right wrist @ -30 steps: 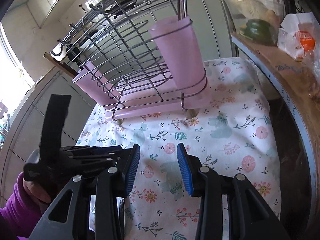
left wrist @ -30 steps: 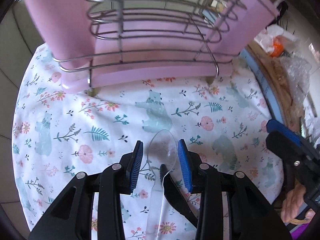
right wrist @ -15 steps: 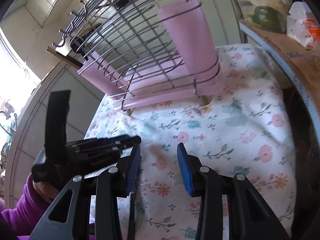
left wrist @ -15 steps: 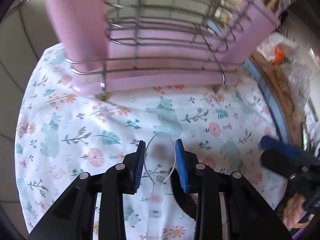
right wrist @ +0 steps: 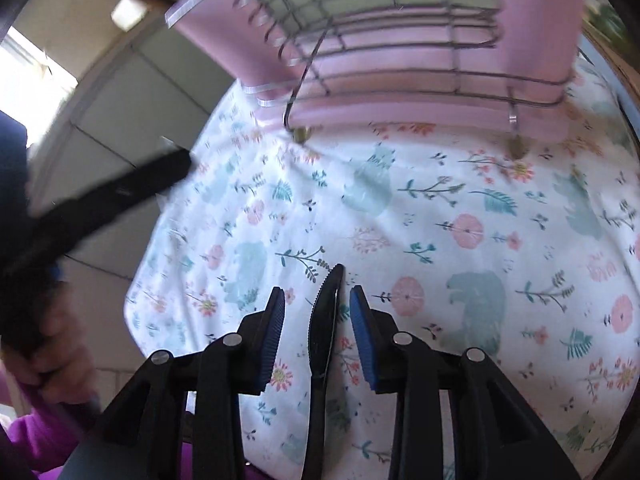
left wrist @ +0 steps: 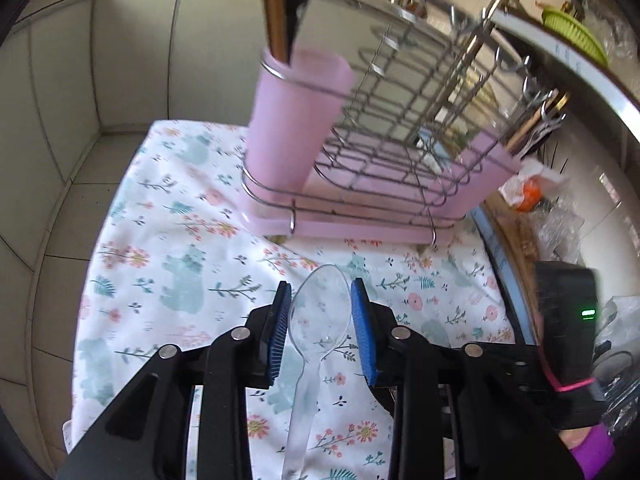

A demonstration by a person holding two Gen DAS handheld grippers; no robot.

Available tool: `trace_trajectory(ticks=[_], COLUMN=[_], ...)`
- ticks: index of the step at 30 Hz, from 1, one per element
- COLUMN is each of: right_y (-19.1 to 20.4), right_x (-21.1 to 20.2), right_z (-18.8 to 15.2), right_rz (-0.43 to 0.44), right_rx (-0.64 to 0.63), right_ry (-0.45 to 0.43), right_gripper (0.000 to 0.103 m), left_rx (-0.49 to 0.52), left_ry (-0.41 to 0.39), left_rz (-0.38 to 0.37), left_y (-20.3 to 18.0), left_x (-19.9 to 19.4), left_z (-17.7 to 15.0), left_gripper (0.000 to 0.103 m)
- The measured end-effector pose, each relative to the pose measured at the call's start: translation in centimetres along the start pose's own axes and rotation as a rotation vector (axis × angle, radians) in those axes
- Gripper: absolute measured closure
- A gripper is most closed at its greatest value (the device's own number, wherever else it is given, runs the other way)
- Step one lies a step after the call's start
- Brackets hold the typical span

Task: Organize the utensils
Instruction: 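Lift the clear spoon and black knife up toward the pink cup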

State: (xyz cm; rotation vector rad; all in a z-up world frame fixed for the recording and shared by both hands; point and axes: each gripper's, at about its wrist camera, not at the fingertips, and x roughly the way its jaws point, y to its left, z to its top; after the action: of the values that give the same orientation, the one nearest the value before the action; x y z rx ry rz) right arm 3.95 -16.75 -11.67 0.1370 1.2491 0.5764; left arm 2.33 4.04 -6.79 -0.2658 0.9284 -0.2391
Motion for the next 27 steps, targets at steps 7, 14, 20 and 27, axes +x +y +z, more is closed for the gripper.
trace_trajectory(ticks=[7, 14, 20, 27], right_y=[2.1, 2.0, 0.4, -1.0], right_x=[2.9, 2.4, -2.8, -7.8], right_z=[0.4, -0.4, -0.6, -0.8], right_rz=[-0.177, -0.159, -0.023, 0.086], right_rx=[-0.084, -0.085, -0.023, -0.001], right_ry=[0.051, -0.012, -0.238, -0.534], right_gripper=[0.086, 0.089, 0.089, 0.089], left_rx=[-0.026, -0.045, -0.068, -0.087], left_ry=[-0.033, -0.043, -0.077, -0.151], left_rz=[-0.015, -0.030, -0.046, -0.070], left_y=[0.6, 1.3, 1.7, 1.6], left_x=[-1.1, -1.2, -1.7, -2.6], left_z=[-0.4, -0.5, -0.4, -0.5], left_gripper=[0.072, 0.072, 0.072, 0.073])
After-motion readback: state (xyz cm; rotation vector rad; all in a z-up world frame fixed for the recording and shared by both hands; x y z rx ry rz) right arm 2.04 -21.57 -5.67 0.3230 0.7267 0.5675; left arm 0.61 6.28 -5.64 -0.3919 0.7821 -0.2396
